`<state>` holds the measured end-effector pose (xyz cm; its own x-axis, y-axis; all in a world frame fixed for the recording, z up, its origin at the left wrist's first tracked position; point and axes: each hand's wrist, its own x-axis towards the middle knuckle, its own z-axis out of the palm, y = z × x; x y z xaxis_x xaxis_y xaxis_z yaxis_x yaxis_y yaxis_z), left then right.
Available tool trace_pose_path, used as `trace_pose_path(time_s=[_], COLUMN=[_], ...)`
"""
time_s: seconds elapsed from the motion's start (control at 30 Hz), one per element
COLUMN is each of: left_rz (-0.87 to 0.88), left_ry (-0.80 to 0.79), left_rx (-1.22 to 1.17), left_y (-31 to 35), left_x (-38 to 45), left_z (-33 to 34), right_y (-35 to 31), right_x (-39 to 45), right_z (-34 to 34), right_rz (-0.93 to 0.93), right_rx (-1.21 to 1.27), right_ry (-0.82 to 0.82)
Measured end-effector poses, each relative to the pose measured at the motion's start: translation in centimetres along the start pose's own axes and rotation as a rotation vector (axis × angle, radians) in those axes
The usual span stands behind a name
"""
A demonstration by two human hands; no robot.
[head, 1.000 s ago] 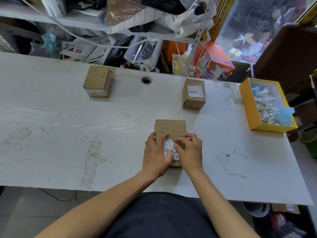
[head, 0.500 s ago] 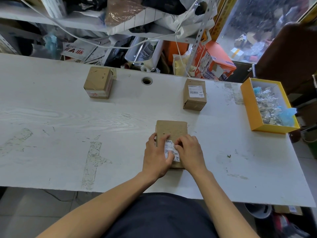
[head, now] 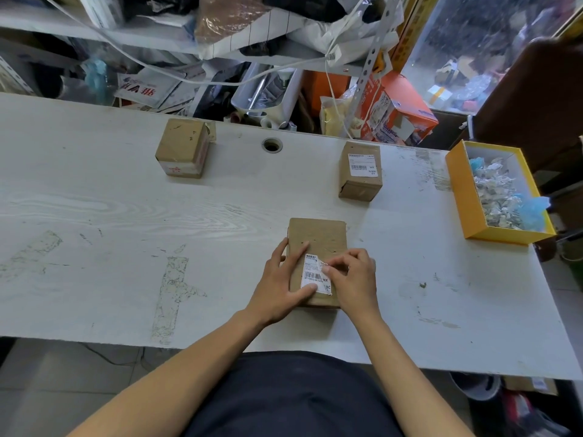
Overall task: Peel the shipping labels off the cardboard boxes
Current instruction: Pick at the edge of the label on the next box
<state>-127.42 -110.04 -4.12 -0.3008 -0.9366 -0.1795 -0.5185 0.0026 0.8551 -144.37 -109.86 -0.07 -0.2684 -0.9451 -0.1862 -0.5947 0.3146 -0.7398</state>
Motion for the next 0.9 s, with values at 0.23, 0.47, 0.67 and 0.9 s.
trace_pose_path(time_s=[0.23, 0.47, 0.67, 0.9], left_rz=[0.01, -0.003, -0.016, -0.015], left_ry=[-0.031, -0.033, -0.036, -0.037], left_rx=[0.052, 0.033, 0.011, 0.018], left_y=[-0.53, -0.35, -0.39, -0.41], left_x=[0.09, -0.12, -0.07, -0.06], left_z=[-0.57, -0.47, -0.45, -0.49], right_y=[0.07, 0.62, 0.63, 0.48], right_x=[0.02, -0.06, 0.09, 0.12], right_z=[0.09, 0.19, 0.01, -0.14], right_rz=[-0.015, -0.115, -0.195, -0.174], right_rx=[0.008, -0.067, -0.088, -0.115], right_ry=[-0.025, -0.03, -0.015, -0.042])
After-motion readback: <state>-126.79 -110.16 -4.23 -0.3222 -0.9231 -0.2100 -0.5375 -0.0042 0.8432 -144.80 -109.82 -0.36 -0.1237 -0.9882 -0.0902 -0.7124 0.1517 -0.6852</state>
